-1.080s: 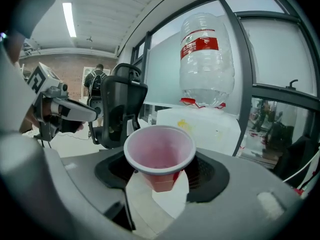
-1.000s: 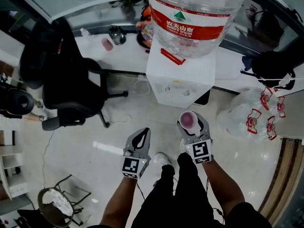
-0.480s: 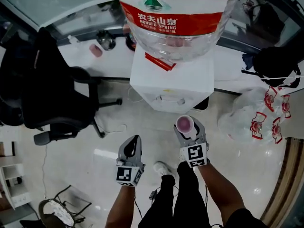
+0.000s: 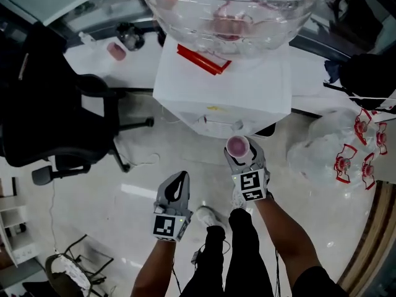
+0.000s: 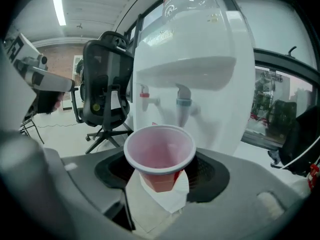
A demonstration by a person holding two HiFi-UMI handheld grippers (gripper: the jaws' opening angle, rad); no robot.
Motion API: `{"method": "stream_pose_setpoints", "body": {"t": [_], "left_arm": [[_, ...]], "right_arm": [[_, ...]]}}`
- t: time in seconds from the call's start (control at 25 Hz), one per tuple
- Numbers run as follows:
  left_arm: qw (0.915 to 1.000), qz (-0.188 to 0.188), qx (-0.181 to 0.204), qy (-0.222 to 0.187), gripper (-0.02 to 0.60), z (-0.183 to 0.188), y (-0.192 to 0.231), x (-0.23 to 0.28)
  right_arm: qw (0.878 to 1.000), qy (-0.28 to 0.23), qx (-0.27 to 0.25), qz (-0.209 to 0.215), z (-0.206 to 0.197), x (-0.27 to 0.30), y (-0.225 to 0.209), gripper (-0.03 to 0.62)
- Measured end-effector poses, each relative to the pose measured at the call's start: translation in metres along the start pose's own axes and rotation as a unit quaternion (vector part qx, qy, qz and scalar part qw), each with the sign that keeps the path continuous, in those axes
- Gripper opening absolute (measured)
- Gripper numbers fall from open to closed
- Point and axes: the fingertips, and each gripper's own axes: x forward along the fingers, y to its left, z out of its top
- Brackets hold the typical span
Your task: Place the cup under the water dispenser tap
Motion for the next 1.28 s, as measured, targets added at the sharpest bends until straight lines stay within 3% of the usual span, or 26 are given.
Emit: {"method": "stream_pose_setpoints", "body": {"t": [0.24,0.52,0.76,1.28], "left_arm": [[0.9999,-0.008,-0.004,-0.015,0.017,-0.011,-0.010,0.009],[0.9999,0.002,-0.012,-0.003,0.017,-0.036,-0.004,0.010],[0.9999,-0.002,-0.016,0.004,0.017,-0.052,-0.007,0.007],[0.9997,-0.004,-0.024,0.008,0.017,-0.063,-0.004,0.001]], "right_arm": [[1.000,0.011,-0.023,0.015,-0.020,0.029,-0.004,0.290],[1.000,0.016,0.020,0.006,-0.044,0.059,-0.012,0.293],[0.997,0.022,0.068,-0.028,-0.061,0.078,-0.024,0.295],[0.996,0.007,0.070,-0.051,-0.067,0.092,-0.032,0.298]]}}
